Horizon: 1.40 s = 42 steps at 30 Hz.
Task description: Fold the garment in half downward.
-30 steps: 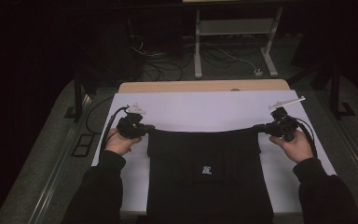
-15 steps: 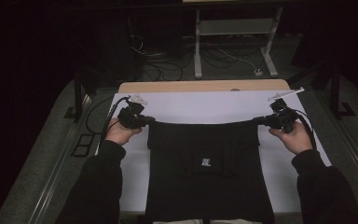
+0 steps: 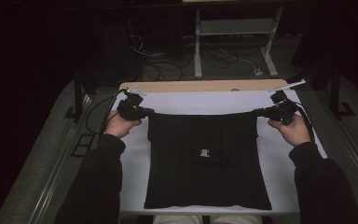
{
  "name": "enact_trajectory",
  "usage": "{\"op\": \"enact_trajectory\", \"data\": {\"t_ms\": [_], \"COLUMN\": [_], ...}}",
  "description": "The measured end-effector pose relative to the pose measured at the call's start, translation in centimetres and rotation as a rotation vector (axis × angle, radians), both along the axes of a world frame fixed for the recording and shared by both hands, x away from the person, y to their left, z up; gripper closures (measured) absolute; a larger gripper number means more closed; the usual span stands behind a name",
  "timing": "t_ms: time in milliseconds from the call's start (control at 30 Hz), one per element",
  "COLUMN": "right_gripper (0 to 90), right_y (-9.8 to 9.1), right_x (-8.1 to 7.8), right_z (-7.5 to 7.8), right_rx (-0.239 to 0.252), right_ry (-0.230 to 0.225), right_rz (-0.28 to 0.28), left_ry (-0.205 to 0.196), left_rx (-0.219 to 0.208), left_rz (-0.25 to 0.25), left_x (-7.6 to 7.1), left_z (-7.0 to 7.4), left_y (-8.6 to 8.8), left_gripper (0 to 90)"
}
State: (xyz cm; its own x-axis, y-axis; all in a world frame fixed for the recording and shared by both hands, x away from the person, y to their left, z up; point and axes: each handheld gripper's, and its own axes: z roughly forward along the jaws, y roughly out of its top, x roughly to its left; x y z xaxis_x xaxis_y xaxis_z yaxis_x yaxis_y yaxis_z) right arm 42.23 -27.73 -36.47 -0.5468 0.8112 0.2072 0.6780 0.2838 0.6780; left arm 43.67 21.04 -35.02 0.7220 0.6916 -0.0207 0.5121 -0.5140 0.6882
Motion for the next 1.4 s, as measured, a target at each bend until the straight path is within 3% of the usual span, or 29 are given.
{"op": "enact_trajectory", "data": {"t_ms": [167, 533, 867, 1100, 1267, 1400], "right_gripper": [87.4, 87.4, 87.4, 87.4, 87.4, 87.4], "right_y": [0.2, -0.7, -0.4, 0.0, 0.0, -0.2], "right_x": [0.3, 1.3, 2.3, 3.0, 4.0, 4.6], "right_z": [-0.2, -0.4, 0.2, 0.0, -1.1, -1.9], "right_rx": [-0.014, 0.029, 0.035, 0.024, 0.036, 0.049], "right_ry": [-0.007, -0.011, -0.029, -0.036, -0.016, 0.008], "right_rz": [-0.014, -0.065, -0.079, -0.092, -0.109, -0.119], "left_ry": [0.001, -0.011, -0.033, -0.042, -0.019, 0.002], "left_rx": [-0.001, 0.009, 0.019, 0.010, -0.031, -0.037], "left_rz": [0.010, 0.028, 0.043, 0.070, 0.098, 0.117], "left_x": [0.4, 1.5, 2.1, 3.1, 4.2, 4.7], "left_z": [-0.2, 0.4, 0.8, 0.0, -1.0, -1.9], "left_y": [-0.2, -0.6, -0.7, -0.6, -0.4, -0.2], "left_gripper": [87.8, 87.8, 87.8, 87.8, 87.8, 87.7]}}
